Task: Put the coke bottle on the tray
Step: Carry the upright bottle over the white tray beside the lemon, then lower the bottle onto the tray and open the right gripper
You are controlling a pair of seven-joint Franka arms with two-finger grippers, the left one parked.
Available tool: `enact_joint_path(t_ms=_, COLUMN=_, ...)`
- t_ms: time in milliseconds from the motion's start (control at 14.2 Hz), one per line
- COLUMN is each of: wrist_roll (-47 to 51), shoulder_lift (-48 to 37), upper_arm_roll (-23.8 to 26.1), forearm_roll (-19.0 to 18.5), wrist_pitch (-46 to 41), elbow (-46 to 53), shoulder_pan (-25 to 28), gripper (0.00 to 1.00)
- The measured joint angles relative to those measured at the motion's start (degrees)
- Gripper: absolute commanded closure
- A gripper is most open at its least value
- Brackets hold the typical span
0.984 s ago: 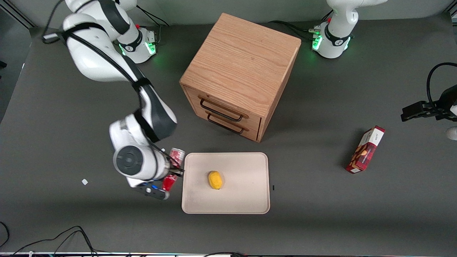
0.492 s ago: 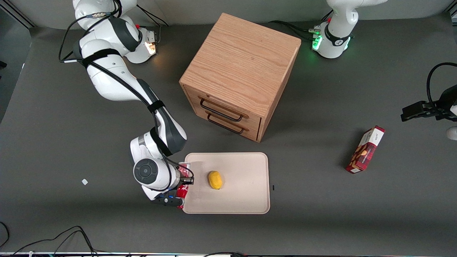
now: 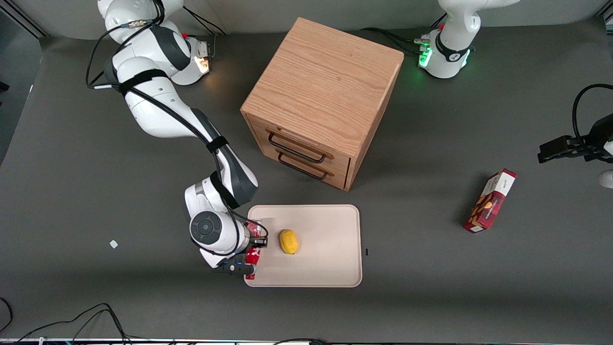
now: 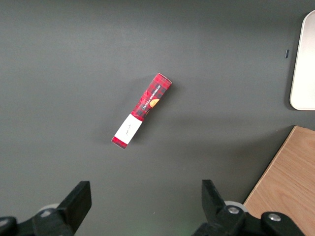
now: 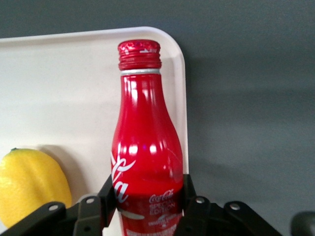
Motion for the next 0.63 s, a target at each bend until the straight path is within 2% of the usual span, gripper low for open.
enact_joint_path(t_ms=70, wrist_roll=-0.1, shoulder_lift=0.2, upper_arm_roll=0.0, forearm_roll=0.0, wrist_pitch=0.1, elbow=0.0, shoulder_pan=0.0, gripper=0.4)
enact_joint_path(t_ms=141, wrist_roll=-0.1, shoulder_lift=0.4, upper_arm_roll=0.0, forearm_roll=0.0, wrist_pitch=0.2, elbow=0.0, shoulder_pan=0.0, gripper=0.0)
enact_joint_path(t_ms=633, wrist_roll=-0.2, shoulder_lift=0.5, upper_arm_roll=-0.1, forearm_roll=0.0, wrist_pitch=1.2, elbow=0.4, shoulder_pan=0.0, gripper=0.0)
